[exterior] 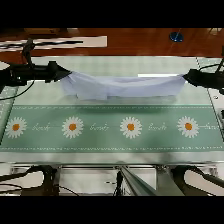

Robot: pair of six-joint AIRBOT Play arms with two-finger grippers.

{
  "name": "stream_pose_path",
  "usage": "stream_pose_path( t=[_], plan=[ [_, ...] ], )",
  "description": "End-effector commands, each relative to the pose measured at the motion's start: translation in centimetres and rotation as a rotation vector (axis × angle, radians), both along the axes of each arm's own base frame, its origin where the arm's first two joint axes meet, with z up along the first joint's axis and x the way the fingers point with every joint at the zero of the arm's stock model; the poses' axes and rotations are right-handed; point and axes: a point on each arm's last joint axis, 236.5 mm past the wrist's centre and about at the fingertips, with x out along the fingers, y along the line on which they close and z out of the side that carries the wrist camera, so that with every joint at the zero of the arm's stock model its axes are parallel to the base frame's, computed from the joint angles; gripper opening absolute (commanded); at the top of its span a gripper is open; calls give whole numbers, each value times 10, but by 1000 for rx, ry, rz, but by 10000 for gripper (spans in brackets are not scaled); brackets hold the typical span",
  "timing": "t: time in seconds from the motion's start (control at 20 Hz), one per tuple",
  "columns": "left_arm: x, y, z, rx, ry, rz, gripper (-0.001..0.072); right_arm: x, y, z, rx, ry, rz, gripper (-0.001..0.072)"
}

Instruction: Fold the shirts.

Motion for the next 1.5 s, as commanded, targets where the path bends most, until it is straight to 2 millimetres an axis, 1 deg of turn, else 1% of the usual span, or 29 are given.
stream_pose_path(
  t=[0.0, 0.1, 0.2, 0.3, 0.4, 0.55, 0.65, 0.8, 0.95, 1.1, 1.15, 1.2, 1.25, 1.3, 1.35, 1.4, 1.45],
  plan=[
    [32, 5, -13, -9, 13, 13, 24, 38, -12, -4, -6, -32, -54, 20],
    [47, 11, -25, -8, 25, 44, 24, 51, -17, -11, 2, -25, -67, 20],
    [59, 17, -41, -12, 56, 87, 24, 59, -22, -23, 5, -16, -87, 20],
    [63, 18, -62, -12, 90, 99, 24, 61, -25, -41, 9, 11, -95, 20],
    [63, 19, -84, -15, 130, 103, 24, 61, -23, -58, 16, 43, -93, 20],
    [70, 25, -106, -6, 154, 140, 25, 66, -22, -78, 14, 60, -106, 20],
    [75, 28, -114, -6, 160, 156, 25, 70, -22, -87, -1, 60, -114, 21],
    [80, 29, -125, -5, 172, 161, 26, 77, -15, -96, -17, 54, -115, 21],
    [82, 31, -130, 2, 173, 171, 26, 75, -1, -106, -14, 77, -85, 22],
    [84, 33, -131, 6, 169, 181, 29, 71, 0, -112, -25, 98, -64, 22],
    [84, 34, -131, 5, 169, 183, 133, 69, 2, -113, -20, 106, -57, 31],
    [85, 36, -130, 3, 169, 187, 332, 68, 2, -113, -16, 112, -54, 198],
    [86, 38, -124, -18, 166, 197, 518, 66, 4, -111, -11, 115, -46, 398],
    [87, 43, -115, -35, 159, 194, 611, 66, 2, -105, -20, 105, -36, 487],
    [88, 51, -104, -47, 147, 185, 610, 65, -6, -92, -45, 83, -39, 496],
    [89, 63, -90, -64, 136, 184, 581, 63, -20, -76, -82, 60, -55, 496],
    [88, 76, -75, -81, 126, 184, 467, 60, -39, -63, -115, 45, -85, 495]
  ],
)
